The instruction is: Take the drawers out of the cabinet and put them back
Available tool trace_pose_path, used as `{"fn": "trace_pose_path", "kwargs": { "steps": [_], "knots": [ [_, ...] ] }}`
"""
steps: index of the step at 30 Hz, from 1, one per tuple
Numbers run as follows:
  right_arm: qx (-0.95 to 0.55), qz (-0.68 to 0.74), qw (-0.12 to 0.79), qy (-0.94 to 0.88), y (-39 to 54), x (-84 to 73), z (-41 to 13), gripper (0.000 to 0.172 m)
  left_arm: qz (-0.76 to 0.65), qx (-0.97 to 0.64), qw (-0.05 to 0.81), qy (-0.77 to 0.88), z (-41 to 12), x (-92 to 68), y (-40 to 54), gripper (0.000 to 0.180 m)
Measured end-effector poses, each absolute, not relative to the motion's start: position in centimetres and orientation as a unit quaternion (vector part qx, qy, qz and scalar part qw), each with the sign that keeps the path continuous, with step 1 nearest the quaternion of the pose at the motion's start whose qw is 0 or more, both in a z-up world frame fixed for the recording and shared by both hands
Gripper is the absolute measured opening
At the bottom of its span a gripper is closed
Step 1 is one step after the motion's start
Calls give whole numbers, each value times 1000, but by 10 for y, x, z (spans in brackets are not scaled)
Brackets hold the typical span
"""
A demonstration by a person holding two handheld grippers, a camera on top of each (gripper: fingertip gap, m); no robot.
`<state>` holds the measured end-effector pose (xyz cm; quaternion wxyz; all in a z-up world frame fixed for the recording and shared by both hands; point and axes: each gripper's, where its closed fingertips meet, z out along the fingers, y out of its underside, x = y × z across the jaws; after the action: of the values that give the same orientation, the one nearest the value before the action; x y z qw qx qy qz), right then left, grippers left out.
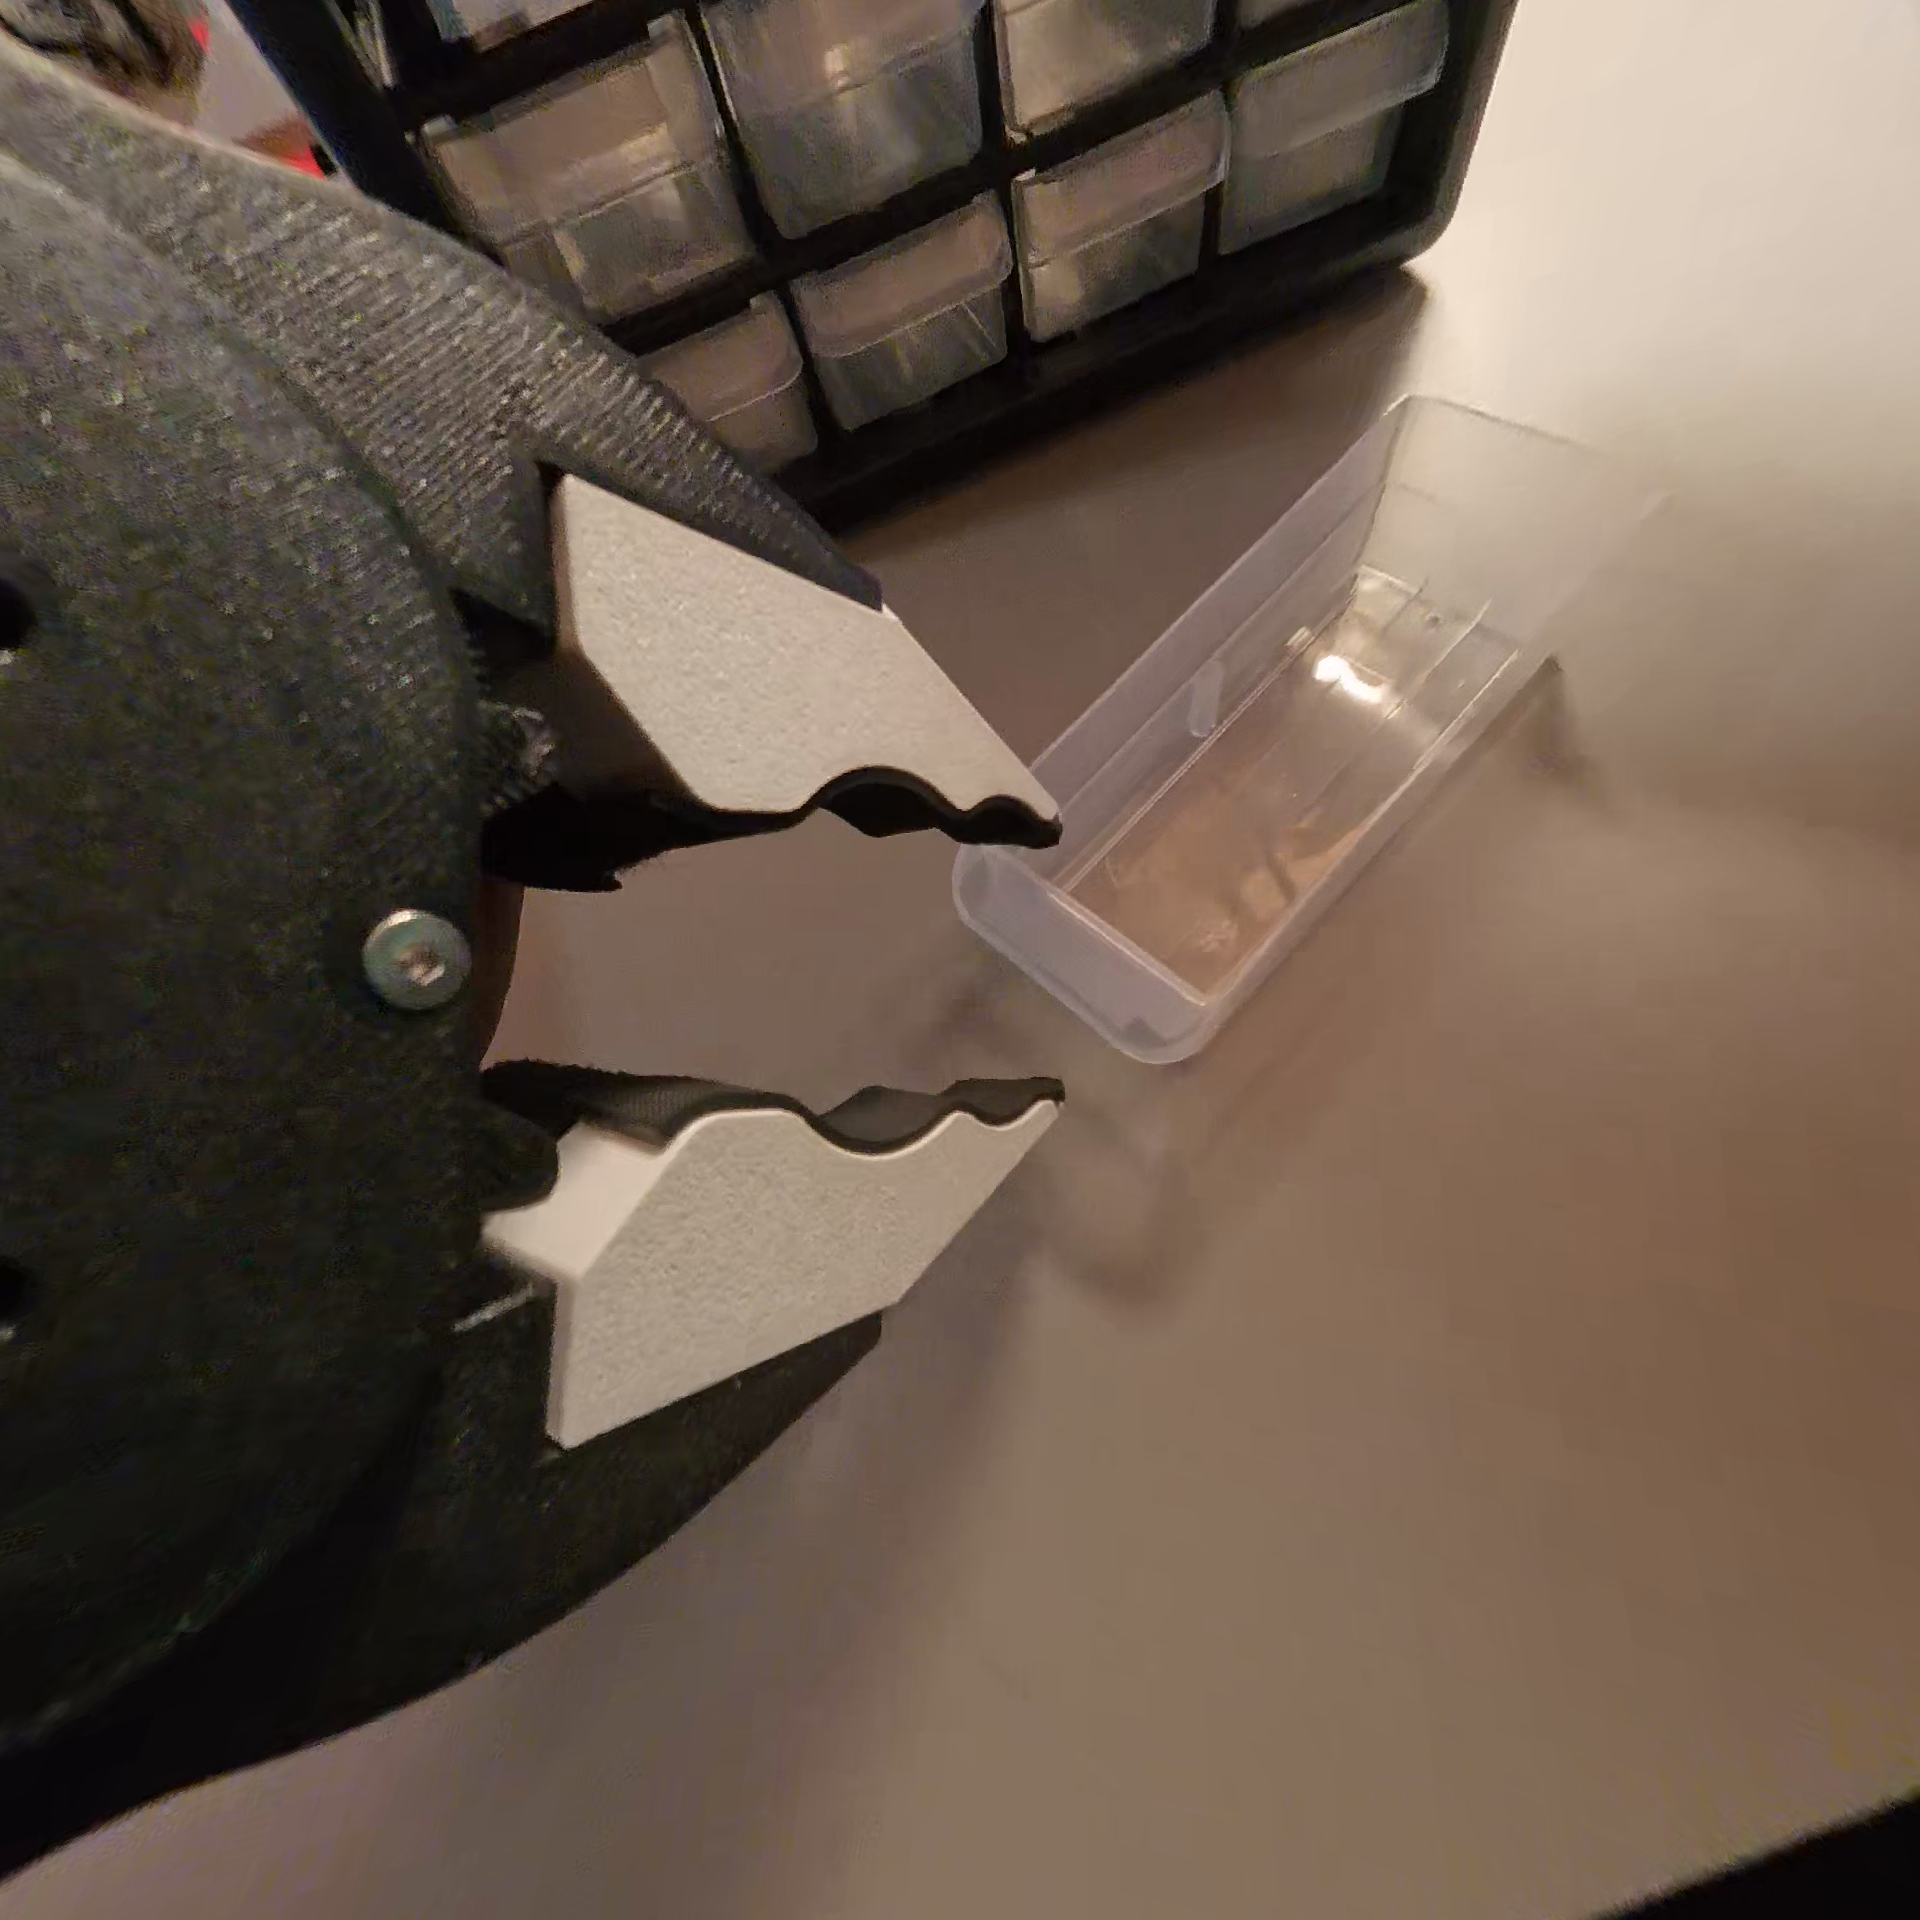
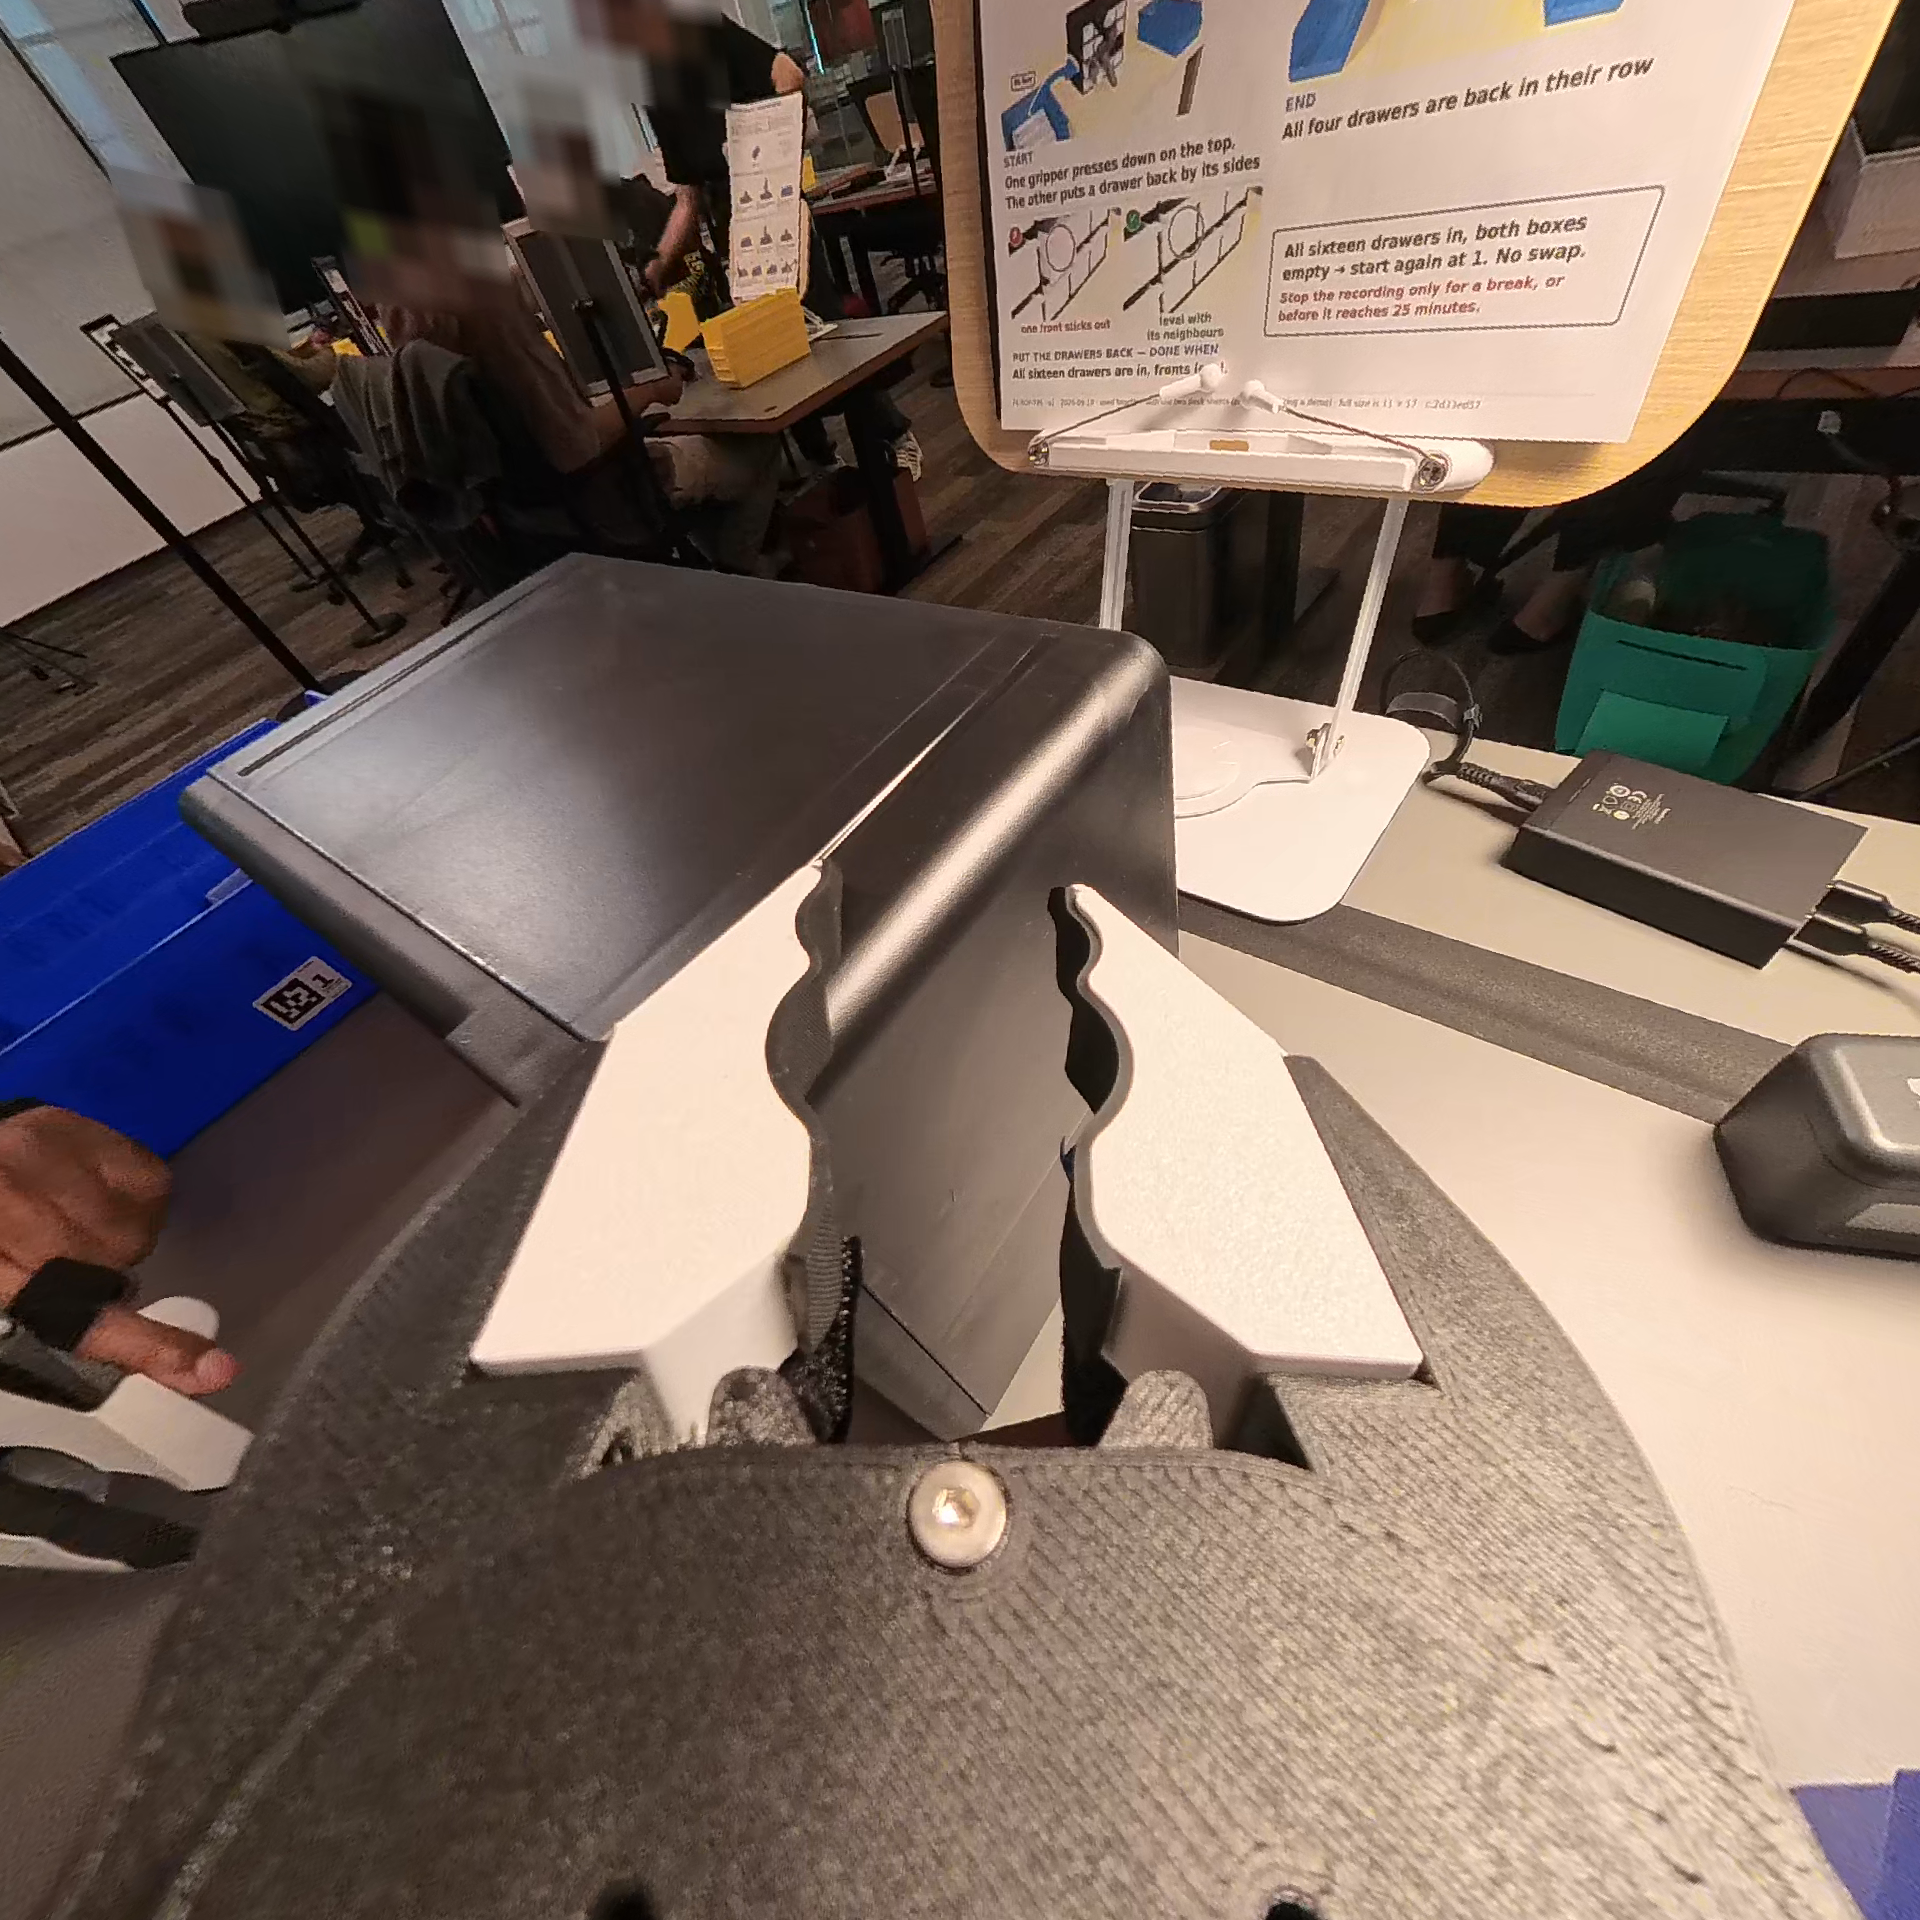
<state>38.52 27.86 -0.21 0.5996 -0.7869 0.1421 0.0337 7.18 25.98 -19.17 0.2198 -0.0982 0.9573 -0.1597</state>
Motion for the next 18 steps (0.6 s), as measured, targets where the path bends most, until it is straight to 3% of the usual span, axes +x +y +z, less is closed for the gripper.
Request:
{"fn": "trace_pose_path", "kwargs": {
  "steps": [1, 4, 9, 18],
  "knots": [
    [-787, 34, 600, 142, 279, 385, -2, 44, -155, -91, 226, 957, -195, 73, 260, 44],
    [-787, 35, 600, 141, 279, 385, -2, 44, -156, -80, 249, 953, -196, 79, 260, 30],
    [-787, 36, 600, 141, 279, 385, -2, 44, -170, -78, 267, 945, -184, 84, 253, 21],
    [-787, 34, 600, 141, 279, 385, -2, 43, -277, -153, 307, 898, -99, 101, 235, 18]
  ]
}}
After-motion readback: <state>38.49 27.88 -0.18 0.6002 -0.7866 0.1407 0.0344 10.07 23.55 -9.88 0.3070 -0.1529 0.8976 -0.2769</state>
